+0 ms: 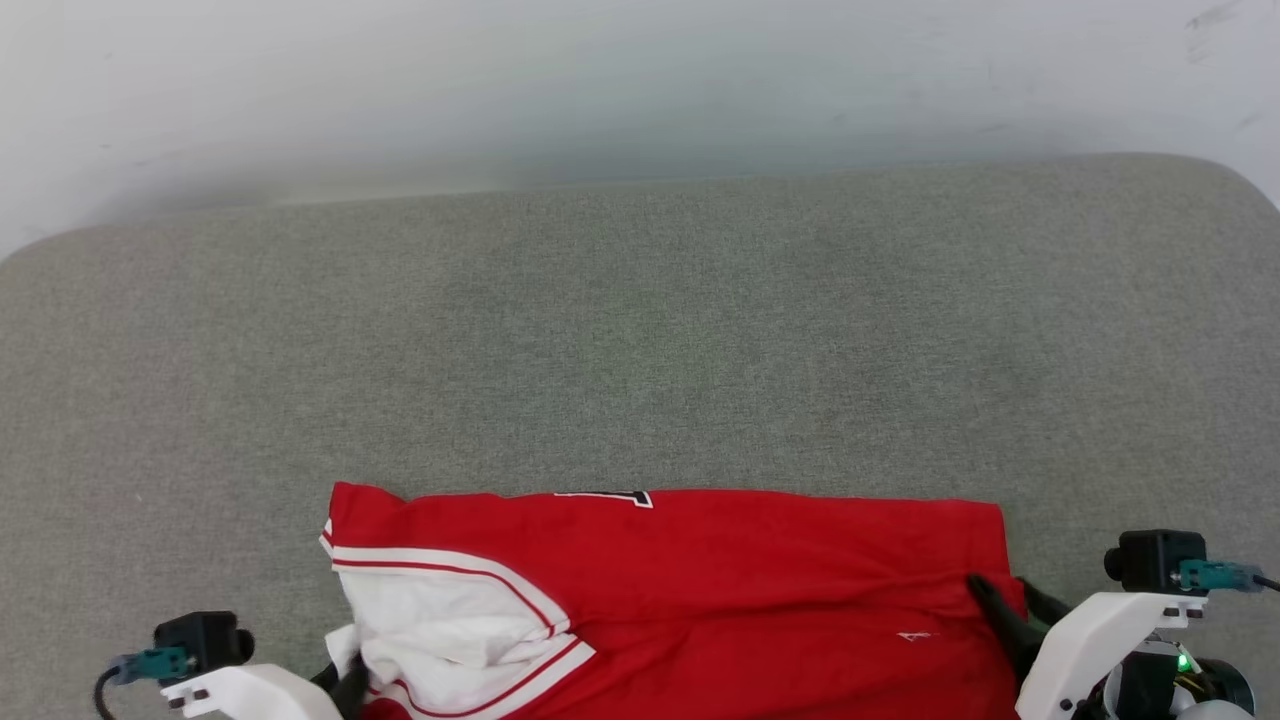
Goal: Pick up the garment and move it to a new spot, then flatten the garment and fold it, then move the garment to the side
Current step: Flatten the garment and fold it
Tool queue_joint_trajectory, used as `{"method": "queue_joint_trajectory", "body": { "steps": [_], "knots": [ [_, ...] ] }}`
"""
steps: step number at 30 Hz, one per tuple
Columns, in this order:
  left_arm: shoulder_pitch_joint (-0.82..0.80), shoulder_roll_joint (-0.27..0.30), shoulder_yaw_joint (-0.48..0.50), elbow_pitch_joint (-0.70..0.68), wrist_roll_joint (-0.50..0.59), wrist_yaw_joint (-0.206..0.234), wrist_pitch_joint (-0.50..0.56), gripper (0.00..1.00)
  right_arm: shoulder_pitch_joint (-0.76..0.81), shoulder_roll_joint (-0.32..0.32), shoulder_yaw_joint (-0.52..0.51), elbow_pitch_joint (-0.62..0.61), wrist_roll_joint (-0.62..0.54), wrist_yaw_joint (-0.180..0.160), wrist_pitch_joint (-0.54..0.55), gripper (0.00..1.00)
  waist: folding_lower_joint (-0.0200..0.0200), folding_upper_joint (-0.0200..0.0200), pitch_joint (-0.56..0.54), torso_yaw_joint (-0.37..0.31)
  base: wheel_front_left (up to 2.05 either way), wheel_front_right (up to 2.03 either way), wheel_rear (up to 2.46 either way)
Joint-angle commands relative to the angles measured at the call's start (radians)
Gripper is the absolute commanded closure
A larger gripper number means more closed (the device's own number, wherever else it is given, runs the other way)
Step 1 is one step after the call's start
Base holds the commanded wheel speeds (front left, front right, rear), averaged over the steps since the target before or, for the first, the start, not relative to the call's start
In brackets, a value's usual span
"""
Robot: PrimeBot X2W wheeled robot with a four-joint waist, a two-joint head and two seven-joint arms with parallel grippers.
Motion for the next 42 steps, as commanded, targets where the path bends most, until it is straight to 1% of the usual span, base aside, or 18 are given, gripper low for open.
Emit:
{"method": "queue_joint_trajectory", "body": {
  "steps": [1, 5, 8, 11, 14, 18, 22, 29, 31, 38, 39, 40, 42],
  "knots": [
    [-0.013, -0.010, -0.011, 0.001, 0.013, -0.003, -0.014, 0.00, 0.014, 0.008, -0.005, -0.012, -0.011, 0.000, -0.026, 0.00, 0.0002, 0.0000, -0.003, 0.000, 0.00, 0.00, 0.00],
    [-0.050, -0.034, -0.022, -0.023, 0.086, 0.003, -0.119, 0.00, 0.033, 0.036, -0.043, -0.042, -0.032, 0.000, -0.120, 0.00, 0.0002, 0.0000, -0.019, 0.000, 0.00, 0.00, 0.00],
    [-0.071, -0.052, -0.037, -0.053, 0.138, 0.011, -0.186, 0.00, 0.046, 0.044, -0.073, -0.063, -0.040, 0.000, -0.143, 0.00, 0.0002, 0.0000, -0.031, -0.001, 0.00, 0.00, 0.00],
    [-0.088, -0.065, -0.053, -0.087, 0.196, 0.023, -0.251, 0.00, 0.060, 0.039, -0.114, -0.073, -0.047, 0.000, -0.119, 0.00, 0.0002, 0.0000, -0.043, -0.005, 0.00, 0.00, 0.00],
    [-0.104, -0.077, -0.071, -0.121, 0.257, 0.041, -0.316, 0.00, 0.065, 0.023, -0.153, -0.079, -0.059, 0.000, -0.068, 0.00, 0.0002, 0.0000, -0.044, -0.004, 0.00, 0.00, 0.00],
    [-0.120, -0.086, -0.101, -0.163, 0.344, 0.073, -0.384, 0.00, 0.063, 0.006, -0.175, -0.090, -0.079, 0.000, 0.034, 0.00, 0.0002, 0.0000, -0.032, 0.002, 0.00, 0.00, 0.00],
    [-0.125, -0.096, -0.129, -0.204, 0.412, 0.111, -0.421, 0.00, 0.041, -0.008, -0.150, -0.097, -0.079, 0.000, 0.130, 0.00, 0.0002, 0.0000, -0.008, 0.015, 0.00, 0.00, 0.00],
    [-0.130, -0.111, -0.163, -0.245, 0.470, 0.147, -0.434, 0.00, -0.002, -0.014, -0.069, -0.060, -0.050, 0.000, 0.214, 0.00, 0.0002, 0.0000, 0.036, 0.042, 0.00, 0.00, 0.00],
    [-0.133, -0.114, -0.164, -0.250, 0.472, 0.151, -0.436, 0.00, -0.008, -0.013, -0.061, -0.044, -0.045, 0.000, 0.221, 0.00, 0.0002, 0.0000, 0.041, 0.044, 0.00, 0.00, 0.00],
    [-0.147, -0.124, -0.180, -0.240, 0.479, 0.150, -0.436, 0.00, -0.037, 0.000, 0.010, 0.088, 0.005, 0.000, 0.292, 0.00, 0.0002, 0.0000, 0.064, 0.060, 0.00, 0.00, 0.00],
    [-0.149, -0.125, -0.178, -0.237, 0.479, 0.151, -0.439, 0.00, -0.037, 0.004, 0.024, 0.099, 0.013, 0.000, 0.303, 0.60, 0.0002, 0.0000, 0.064, 0.061, 0.00, 0.00, 0.00],
    [-0.150, -0.125, -0.176, -0.233, 0.478, 0.151, -0.442, 0.00, -0.039, 0.006, 0.035, 0.104, 0.019, 0.001, 0.305, 1.00, 0.0002, 0.0000, 0.063, 0.062, 0.00, 0.00, 0.00],
    [-0.150, -0.124, -0.172, -0.228, 0.475, 0.154, -0.446, 0.00, -0.044, 0.003, 0.054, 0.106, 0.028, 0.002, 0.311, 1.00, 0.0002, 0.0000, 0.060, 0.062, 0.00, 0.00, 0.00]
  ]
}}
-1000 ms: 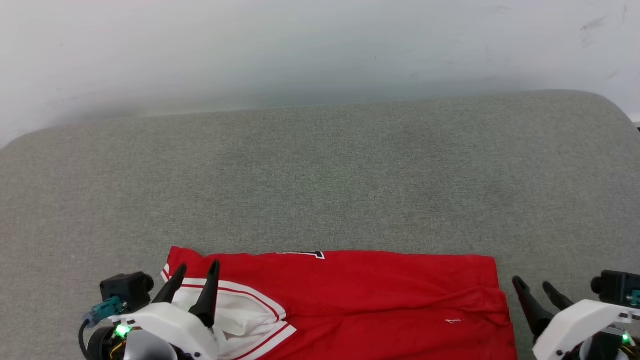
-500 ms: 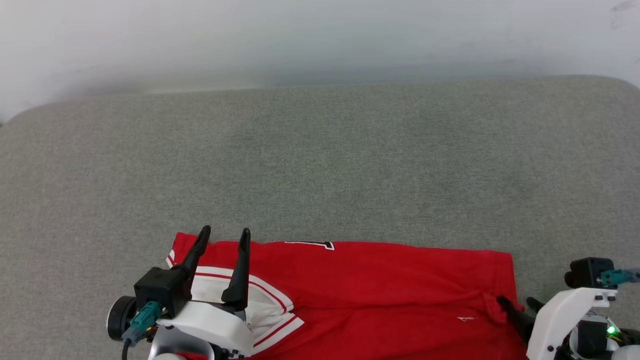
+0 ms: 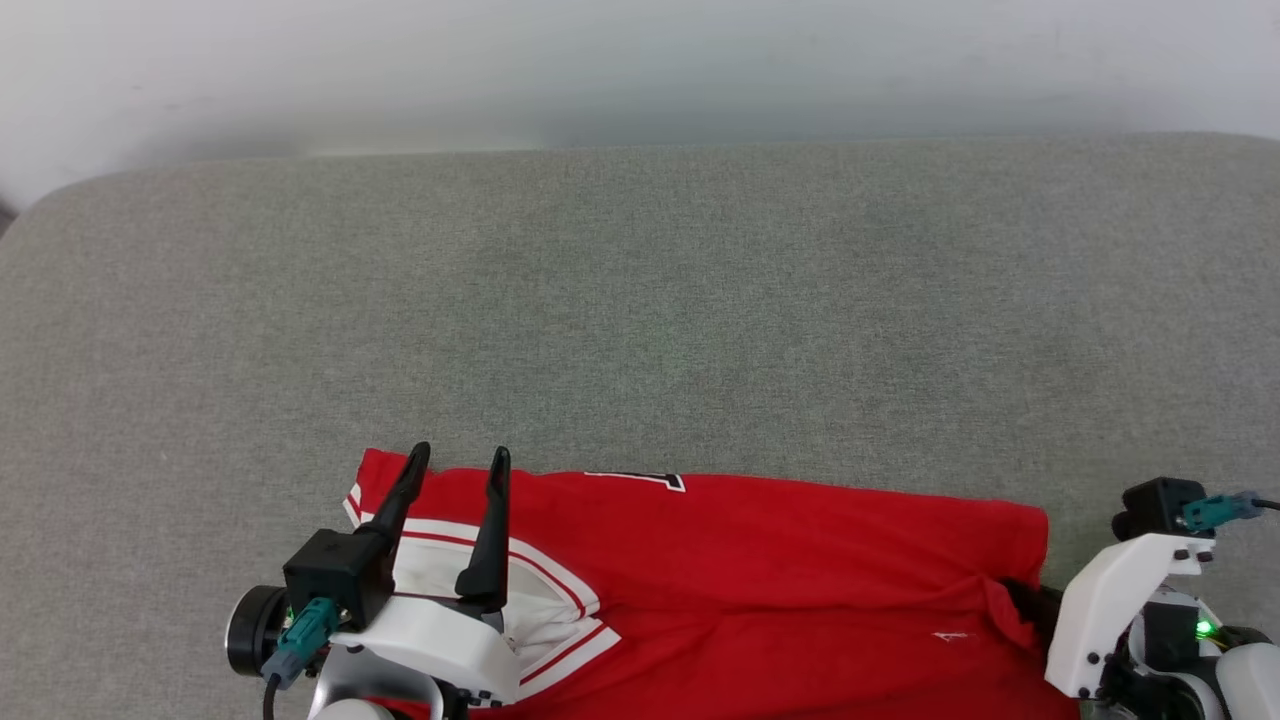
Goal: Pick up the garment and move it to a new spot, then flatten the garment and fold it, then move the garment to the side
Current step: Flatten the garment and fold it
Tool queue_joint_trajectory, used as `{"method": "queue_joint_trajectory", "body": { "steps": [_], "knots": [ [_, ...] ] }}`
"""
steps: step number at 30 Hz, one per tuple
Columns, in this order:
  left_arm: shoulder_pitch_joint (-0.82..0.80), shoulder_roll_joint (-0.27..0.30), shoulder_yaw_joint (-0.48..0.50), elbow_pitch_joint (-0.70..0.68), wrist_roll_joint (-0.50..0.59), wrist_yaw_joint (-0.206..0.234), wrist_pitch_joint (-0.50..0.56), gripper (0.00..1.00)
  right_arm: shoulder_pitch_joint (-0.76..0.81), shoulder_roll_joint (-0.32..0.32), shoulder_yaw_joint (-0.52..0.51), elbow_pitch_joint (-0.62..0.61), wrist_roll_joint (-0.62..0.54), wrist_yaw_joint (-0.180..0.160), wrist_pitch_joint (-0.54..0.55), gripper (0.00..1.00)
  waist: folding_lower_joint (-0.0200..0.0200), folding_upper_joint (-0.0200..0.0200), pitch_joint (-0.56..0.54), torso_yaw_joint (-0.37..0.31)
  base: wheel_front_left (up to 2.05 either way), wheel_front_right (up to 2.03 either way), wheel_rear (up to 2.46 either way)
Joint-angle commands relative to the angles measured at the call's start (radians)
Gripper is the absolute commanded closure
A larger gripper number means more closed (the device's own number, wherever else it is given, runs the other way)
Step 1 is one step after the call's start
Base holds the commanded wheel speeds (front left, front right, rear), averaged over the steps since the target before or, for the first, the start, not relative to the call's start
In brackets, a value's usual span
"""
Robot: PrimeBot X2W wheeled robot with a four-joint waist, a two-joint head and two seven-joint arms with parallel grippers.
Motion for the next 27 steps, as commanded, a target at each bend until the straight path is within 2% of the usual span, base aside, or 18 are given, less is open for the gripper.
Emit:
{"method": "queue_joint_trajectory", "body": {
  "steps": [1, 6, 12, 21, 24, 27],
  "knots": [
    [-0.004, 0.003, 0.008, 0.005, -0.002, 0.003, -0.006, 0.00, 0.027, 0.047, 0.060, 0.036, 0.014, 0.005, 0.022, 1.00, 0.0000, -0.0001, -0.005, -0.001, 0.00, 0.00, 0.00],
    [0.009, 0.018, 0.022, 0.017, 0.001, 0.017, -0.012, 0.00, 0.001, 0.001, 0.059, -0.008, 0.007, 0.004, 0.005, 1.00, 0.0000, -0.0001, -0.025, -0.010, 0.00, 0.00, 0.00],
    [0.021, 0.027, 0.030, 0.020, 0.005, 0.030, -0.014, 0.00, -0.019, -0.052, 0.004, -0.039, -0.007, 0.002, 0.000, 1.00, 0.0000, -0.0001, -0.054, -0.016, 0.00, 0.00, 0.00],
    [0.039, 0.017, 0.017, 0.024, 0.003, 0.043, -0.016, 0.00, 0.010, -0.105, -0.193, -0.053, -0.047, 0.003, 0.039, 1.00, 0.0000, -0.0001, -0.086, -0.019, 0.00, 0.00, 0.00],
    [0.040, 0.015, 0.013, 0.028, 0.002, 0.043, -0.018, 0.00, 0.018, -0.105, -0.262, -0.062, -0.050, 0.003, 0.068, 1.00, 0.0000, -0.0001, -0.093, -0.023, 0.00, 0.00, 0.00],
    [0.040, 0.014, 0.013, 0.031, 0.002, 0.046, -0.021, 0.00, 0.012, -0.061, -0.307, -0.077, -0.001, 0.003, 0.120, 1.00, 0.0000, -0.0001, -0.099, -0.028, 0.00, 0.00, 0.00]
  ]
}}
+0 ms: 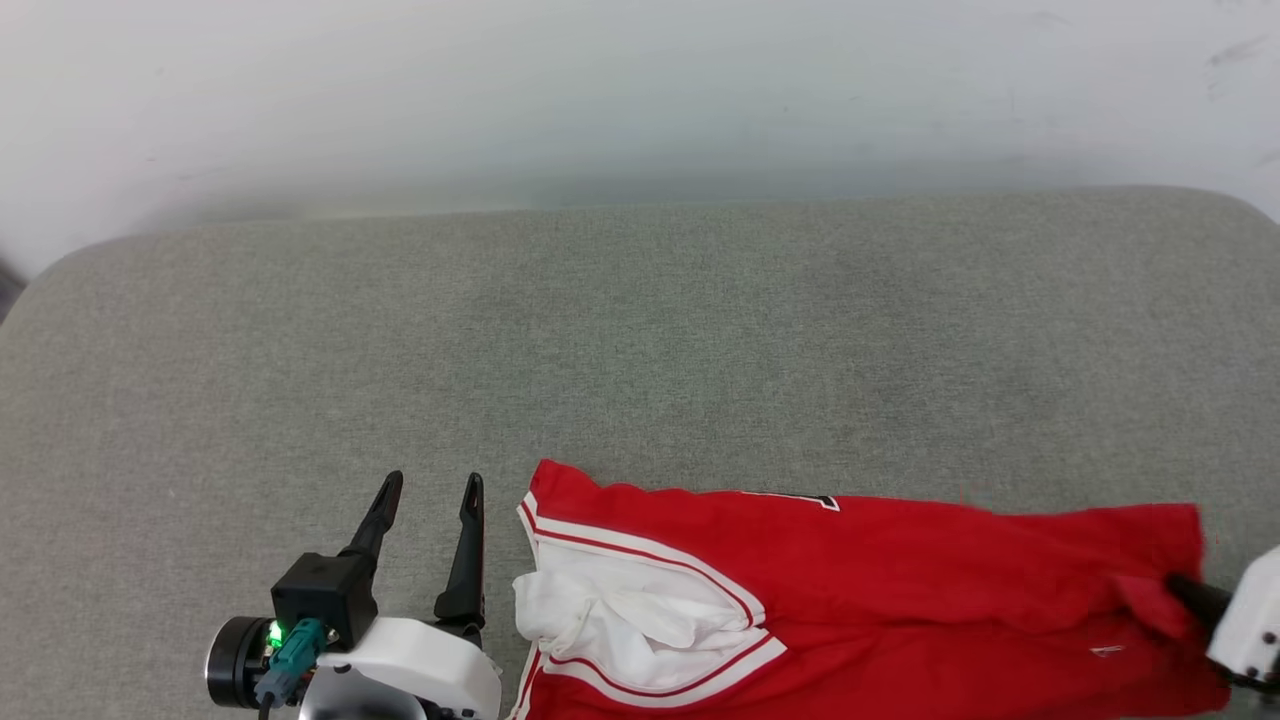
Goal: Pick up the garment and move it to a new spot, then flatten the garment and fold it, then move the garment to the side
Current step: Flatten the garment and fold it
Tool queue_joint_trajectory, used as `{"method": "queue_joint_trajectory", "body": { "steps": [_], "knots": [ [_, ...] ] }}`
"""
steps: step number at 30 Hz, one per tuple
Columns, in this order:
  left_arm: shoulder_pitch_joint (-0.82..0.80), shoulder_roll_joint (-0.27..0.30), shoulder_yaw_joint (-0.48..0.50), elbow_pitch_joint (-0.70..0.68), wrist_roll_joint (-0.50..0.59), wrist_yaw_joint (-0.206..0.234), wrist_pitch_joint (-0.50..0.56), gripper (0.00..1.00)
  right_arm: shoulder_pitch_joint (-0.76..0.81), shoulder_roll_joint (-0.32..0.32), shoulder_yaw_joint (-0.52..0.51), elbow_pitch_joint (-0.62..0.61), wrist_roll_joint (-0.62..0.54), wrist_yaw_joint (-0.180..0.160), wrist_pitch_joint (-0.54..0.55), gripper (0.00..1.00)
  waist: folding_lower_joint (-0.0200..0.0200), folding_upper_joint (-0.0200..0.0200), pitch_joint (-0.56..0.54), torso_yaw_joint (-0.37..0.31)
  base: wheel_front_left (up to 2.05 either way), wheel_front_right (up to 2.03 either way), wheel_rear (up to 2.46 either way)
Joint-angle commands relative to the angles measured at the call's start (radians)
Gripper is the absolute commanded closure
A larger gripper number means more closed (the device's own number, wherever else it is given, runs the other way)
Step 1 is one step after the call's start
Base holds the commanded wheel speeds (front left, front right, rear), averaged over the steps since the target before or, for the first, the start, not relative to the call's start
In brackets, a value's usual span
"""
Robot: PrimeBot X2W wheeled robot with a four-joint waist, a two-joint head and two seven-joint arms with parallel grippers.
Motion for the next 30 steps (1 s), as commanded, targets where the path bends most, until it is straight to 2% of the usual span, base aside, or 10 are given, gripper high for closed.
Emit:
{"method": "queue_joint_trajectory", "body": {
  "steps": [1, 9, 14, 20, 27, 30],
  "knots": [
    [0.005, -0.004, 0.000, 0.004, -0.001, 0.003, -0.008, 0.00, -0.005, 0.045, -0.017, -0.017, 0.054, 0.000, 0.031, 1.00, 0.0000, 0.0000, -0.004, -0.003, 0.00, 0.00, 0.00],
    [-0.002, -0.003, -0.011, 0.008, -0.003, -0.002, -0.004, 0.00, -0.024, 0.260, -0.092, -0.132, 0.432, 0.000, 0.297, 1.00, 0.0000, 0.0000, -0.020, 0.003, 0.00, 0.00, 0.00],
    [-0.020, -0.006, -0.024, 0.003, 0.003, -0.008, 0.004, 0.00, -0.038, 0.304, -0.085, -0.132, 0.625, 0.000, 0.406, 1.00, 0.0000, 0.0000, -0.014, 0.027, 0.00, 0.00, 0.00],
    [-0.045, -0.017, -0.039, 0.003, 0.009, -0.018, -0.001, 0.00, -0.077, 0.305, 0.077, -0.062, 0.841, 0.000, 0.331, 1.00, 0.0000, 0.0000, 0.014, 0.069, 0.00, 0.00, 0.00],
    [-0.080, -0.036, -0.046, 0.010, 0.014, -0.026, -0.013, 0.00, -0.142, 0.305, 0.320, -0.023, 0.960, 0.000, 0.200, 1.00, 0.0000, 0.0000, 0.066, 0.109, 0.00, 0.00, 0.00],
    [-0.095, -0.043, -0.048, 0.015, 0.014, -0.032, -0.018, 0.00, -0.173, 0.305, 0.426, -0.009, 0.969, 0.000, 0.146, 1.00, 0.0000, 0.0000, 0.092, 0.119, 0.00, 0.00, 0.00]
  ]
}}
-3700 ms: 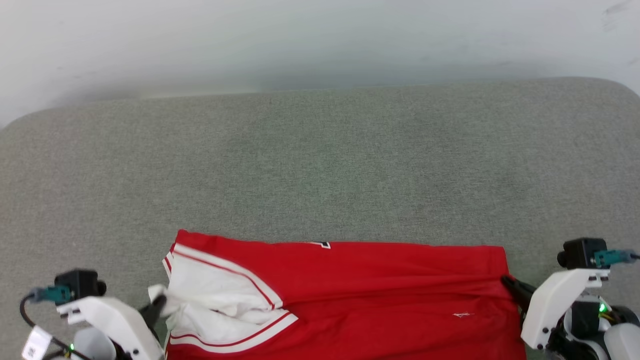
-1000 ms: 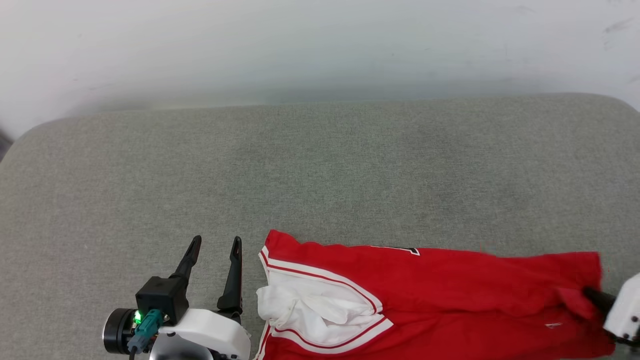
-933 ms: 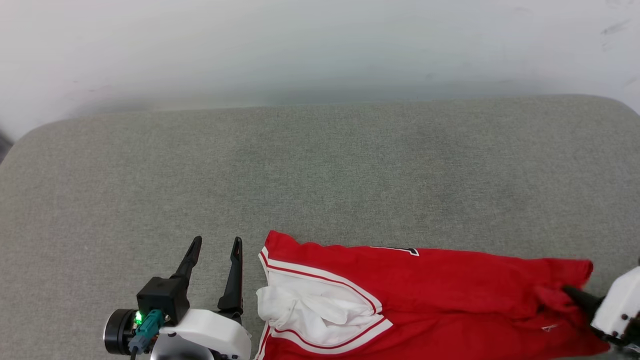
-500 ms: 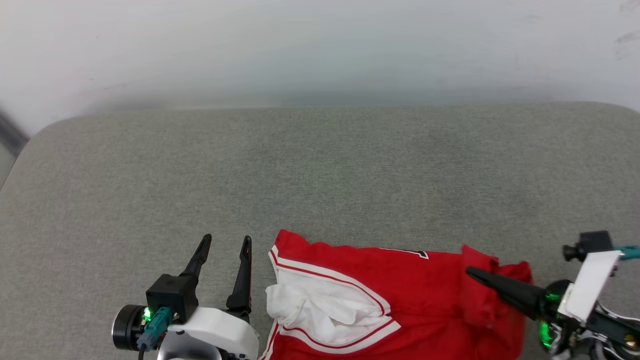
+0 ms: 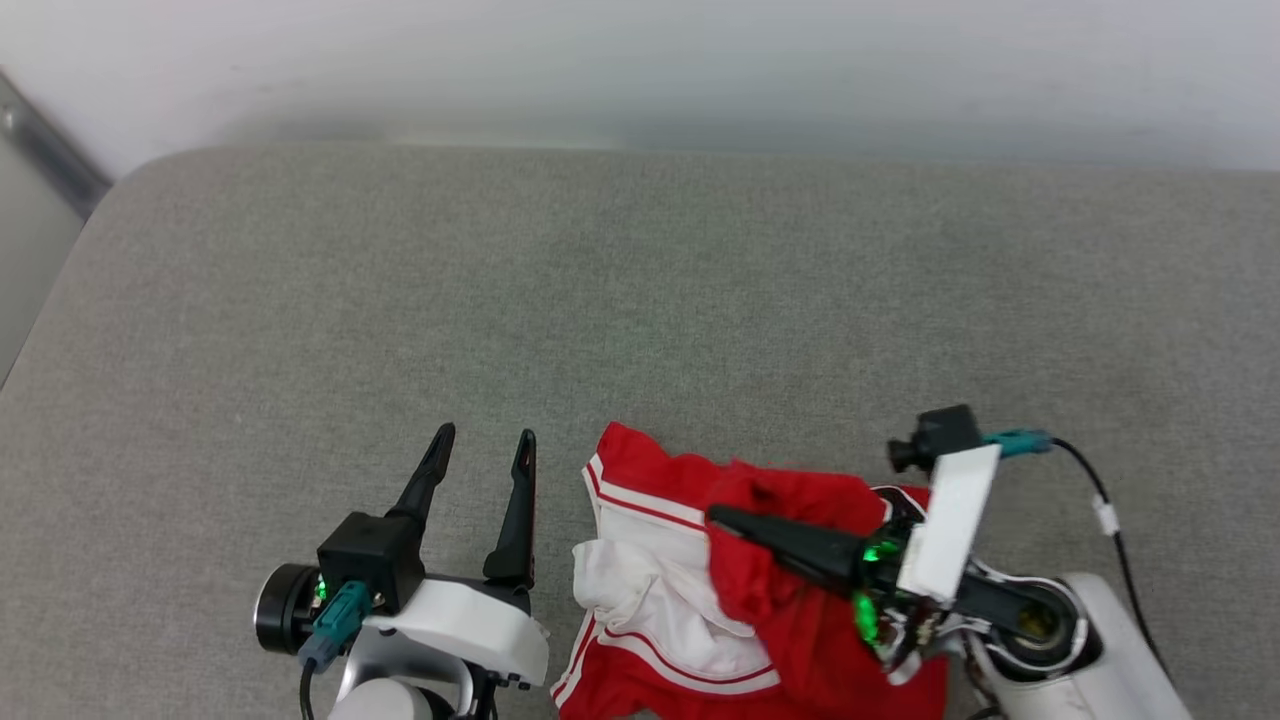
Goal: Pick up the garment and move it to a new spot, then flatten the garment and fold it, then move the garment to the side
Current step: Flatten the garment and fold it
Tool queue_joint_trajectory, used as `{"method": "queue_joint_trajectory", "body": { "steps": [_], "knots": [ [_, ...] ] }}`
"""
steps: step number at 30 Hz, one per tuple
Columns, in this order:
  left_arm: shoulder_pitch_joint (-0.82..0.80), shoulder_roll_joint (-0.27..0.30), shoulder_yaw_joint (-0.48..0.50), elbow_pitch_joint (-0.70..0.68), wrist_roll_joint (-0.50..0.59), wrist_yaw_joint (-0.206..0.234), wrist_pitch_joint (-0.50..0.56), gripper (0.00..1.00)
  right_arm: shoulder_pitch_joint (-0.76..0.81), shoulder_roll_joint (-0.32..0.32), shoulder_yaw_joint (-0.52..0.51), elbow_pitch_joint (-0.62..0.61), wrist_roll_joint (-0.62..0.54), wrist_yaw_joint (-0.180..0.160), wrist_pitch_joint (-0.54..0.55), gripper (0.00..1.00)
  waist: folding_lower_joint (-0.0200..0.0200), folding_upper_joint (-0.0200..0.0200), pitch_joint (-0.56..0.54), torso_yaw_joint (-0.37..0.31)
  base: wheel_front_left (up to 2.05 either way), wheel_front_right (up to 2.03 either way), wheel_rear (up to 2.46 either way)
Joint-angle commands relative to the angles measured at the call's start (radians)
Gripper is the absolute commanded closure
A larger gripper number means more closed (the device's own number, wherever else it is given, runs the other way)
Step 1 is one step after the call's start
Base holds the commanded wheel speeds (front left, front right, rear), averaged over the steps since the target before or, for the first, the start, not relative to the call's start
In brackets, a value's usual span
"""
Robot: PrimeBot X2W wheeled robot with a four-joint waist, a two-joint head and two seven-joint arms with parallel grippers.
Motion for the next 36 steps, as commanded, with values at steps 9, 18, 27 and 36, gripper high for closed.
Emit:
{"method": "queue_joint_trajectory", "body": {
  "steps": [9, 18, 27, 36],
  "knots": [
    [-0.053, -0.024, 0.003, 0.025, 0.007, -0.018, -0.021, 0.00, -0.073, 0.001, 0.173, 0.096, -0.070, 0.000, -0.158, 0.71, -0.0001, 0.0000, 0.074, 0.019, 0.00, 0.00, 0.00],
    [-0.045, -0.023, 0.010, 0.047, 0.009, -0.021, -0.028, 0.00, -0.097, -0.016, 0.242, 0.030, -0.157, 0.000, -0.264, 0.00, -0.0001, 0.0000, 0.043, -0.015, 0.00, 0.00, 0.00],
    [-0.011, -0.013, 0.014, 0.050, -0.001, -0.011, -0.029, 0.00, -0.072, -0.152, 0.293, -0.049, -0.501, 0.000, -0.536, 0.00, -0.0001, 0.0000, -0.026, -0.051, 0.00, 0.00, 0.00],
    [0.036, 0.006, 0.030, 0.043, -0.012, 0.009, -0.029, 0.00, 0.062, -0.229, 0.023, -0.006, -0.944, 0.000, -0.786, 0.00, -0.0001, 0.0000, -0.085, -0.093, 0.00, 0.00, 0.00]
  ]
}}
